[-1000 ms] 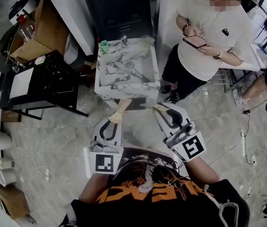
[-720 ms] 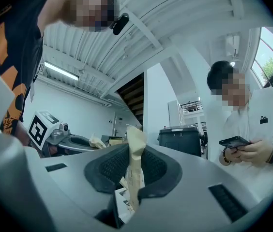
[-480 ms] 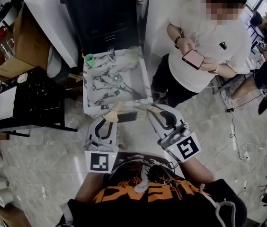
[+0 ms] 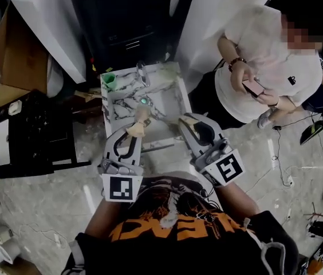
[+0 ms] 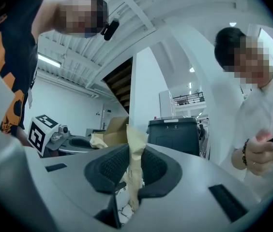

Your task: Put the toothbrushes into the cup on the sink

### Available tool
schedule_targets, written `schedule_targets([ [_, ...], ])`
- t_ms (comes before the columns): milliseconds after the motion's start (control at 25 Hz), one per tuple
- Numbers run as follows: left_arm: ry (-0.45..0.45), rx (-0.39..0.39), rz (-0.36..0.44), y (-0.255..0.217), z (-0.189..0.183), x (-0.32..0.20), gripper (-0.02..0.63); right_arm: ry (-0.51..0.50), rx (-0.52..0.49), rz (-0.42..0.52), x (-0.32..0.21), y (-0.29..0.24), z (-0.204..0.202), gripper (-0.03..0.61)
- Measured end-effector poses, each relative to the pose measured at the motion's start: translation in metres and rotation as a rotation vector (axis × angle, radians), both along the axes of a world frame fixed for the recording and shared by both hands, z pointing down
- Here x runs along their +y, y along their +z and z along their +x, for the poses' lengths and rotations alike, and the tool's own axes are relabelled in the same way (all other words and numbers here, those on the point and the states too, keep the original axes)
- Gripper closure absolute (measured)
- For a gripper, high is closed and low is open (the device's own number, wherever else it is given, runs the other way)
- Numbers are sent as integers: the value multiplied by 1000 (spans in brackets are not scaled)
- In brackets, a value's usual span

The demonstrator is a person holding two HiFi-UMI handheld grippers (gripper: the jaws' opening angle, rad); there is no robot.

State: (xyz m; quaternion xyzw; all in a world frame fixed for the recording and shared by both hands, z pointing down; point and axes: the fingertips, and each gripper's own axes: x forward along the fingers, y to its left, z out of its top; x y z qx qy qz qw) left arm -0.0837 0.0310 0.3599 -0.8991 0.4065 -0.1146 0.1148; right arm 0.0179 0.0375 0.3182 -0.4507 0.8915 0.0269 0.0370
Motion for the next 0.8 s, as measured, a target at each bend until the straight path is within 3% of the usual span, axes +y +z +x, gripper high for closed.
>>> schedule_targets([
  [280, 52, 2, -32, 13, -19, -56, 557, 36, 24, 11, -53, 6, -25, 500],
  [440, 50, 4, -78, 19, -15, -73, 557, 52, 22, -4, -73, 14, -16, 500],
  [800, 24, -12, -77, 19, 0, -105, 557, 51, 16, -16, -110, 29, 3, 500],
])
